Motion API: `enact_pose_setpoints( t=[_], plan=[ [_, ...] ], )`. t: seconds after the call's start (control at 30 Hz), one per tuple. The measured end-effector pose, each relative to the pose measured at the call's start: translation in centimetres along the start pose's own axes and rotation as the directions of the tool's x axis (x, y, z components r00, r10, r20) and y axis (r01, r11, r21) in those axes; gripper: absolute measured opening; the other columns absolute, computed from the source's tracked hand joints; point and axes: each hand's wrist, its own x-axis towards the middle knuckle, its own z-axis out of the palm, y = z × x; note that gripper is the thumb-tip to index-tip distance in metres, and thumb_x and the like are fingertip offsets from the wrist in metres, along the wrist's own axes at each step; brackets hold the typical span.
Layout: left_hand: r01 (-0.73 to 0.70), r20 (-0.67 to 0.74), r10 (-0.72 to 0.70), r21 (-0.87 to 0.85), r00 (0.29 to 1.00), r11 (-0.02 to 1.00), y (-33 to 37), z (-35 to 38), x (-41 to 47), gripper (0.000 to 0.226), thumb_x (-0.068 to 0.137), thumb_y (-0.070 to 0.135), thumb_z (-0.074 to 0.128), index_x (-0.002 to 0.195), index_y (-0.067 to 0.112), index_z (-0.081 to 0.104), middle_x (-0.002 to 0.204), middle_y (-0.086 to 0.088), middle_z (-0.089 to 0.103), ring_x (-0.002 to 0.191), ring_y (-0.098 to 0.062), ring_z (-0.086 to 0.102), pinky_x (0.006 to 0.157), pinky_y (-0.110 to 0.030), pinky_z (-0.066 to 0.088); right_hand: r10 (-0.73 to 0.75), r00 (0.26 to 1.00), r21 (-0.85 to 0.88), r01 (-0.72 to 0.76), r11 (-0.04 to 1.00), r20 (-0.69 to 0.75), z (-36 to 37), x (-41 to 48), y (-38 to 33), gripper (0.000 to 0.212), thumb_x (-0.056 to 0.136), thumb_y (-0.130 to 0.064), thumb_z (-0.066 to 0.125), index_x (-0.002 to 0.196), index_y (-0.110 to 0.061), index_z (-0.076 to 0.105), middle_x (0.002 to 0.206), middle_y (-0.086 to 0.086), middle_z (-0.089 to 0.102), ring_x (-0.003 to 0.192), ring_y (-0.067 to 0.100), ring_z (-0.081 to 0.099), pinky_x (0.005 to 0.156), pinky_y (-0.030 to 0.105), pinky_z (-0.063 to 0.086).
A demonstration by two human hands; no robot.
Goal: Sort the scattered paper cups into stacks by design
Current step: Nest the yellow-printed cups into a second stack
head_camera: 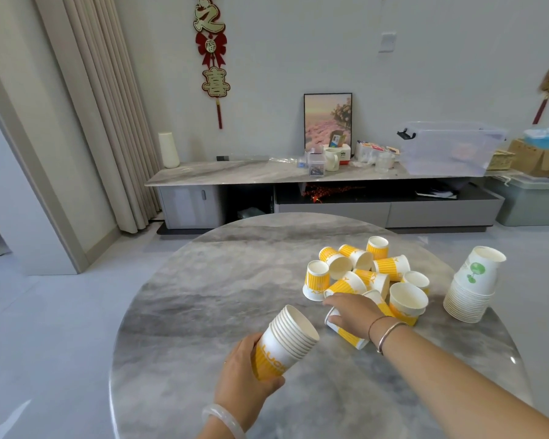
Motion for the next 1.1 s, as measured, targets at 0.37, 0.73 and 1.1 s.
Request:
enact_pose_setpoints(
  t=[0.37, 0.73, 1.1],
  plan=[
    [0.008, -0.005, -0.008, -0.018, 1.0, 1.0, -0.2, 0.2, 0.1, 0.063, 0.054, 0.021, 0.083, 0.108, 0.032, 0.051, 0.103, 0.01, 0.059, 0.094, -0.011, 0.056, 0.068, -0.011, 0.037, 0.223, 0.902, 0.742, 0.142, 0.655, -0.37, -3.9, -4.3, -2.0, 0.011, 0.087, -0.01, 0.06, 0.08, -0.004, 0.066, 0.06, -0.002, 0.055, 0.056, 0.007, 0.053, 0.055, 0.016, 0.043],
    [-0.078, 0.01, 0.079, -0.064, 0.997, 0.995, 2.1, 1.3, -1.2, 0.063, 0.054, 0.021, 0.085, 0.102, 0.039, 0.049, 0.096, 0.02, 0.056, 0.089, -0.005, 0.056, 0.068, -0.009, 0.038, 0.344, 0.851, 0.907, 0.307, 0.288, -0.397, -3.2, -11.9, -6.0, 0.019, 0.087, -0.007, 0.061, 0.075, -0.021, 0.067, 0.041, -0.013, 0.055, 0.04, 0.0, 0.045, 0.046, 0.008, 0.035],
    [-0.042, 0.041, 0.045, -0.073, 0.998, 0.996, 2.3, 3.0, -0.7, 0.064, 0.055, 0.02, 0.084, 0.111, 0.03, 0.054, 0.104, 0.01, 0.059, 0.094, -0.011, 0.057, 0.076, -0.022, 0.041, 0.33, 0.879, 0.863, 0.158, 0.479, -0.344, -1.4, -11.6, -2.6, 0.021, 0.093, -0.024, 0.053, 0.08, -0.023, 0.069, 0.066, -0.018, 0.067, 0.058, -0.005, 0.055, 0.06, 0.008, 0.04]
  ],
)
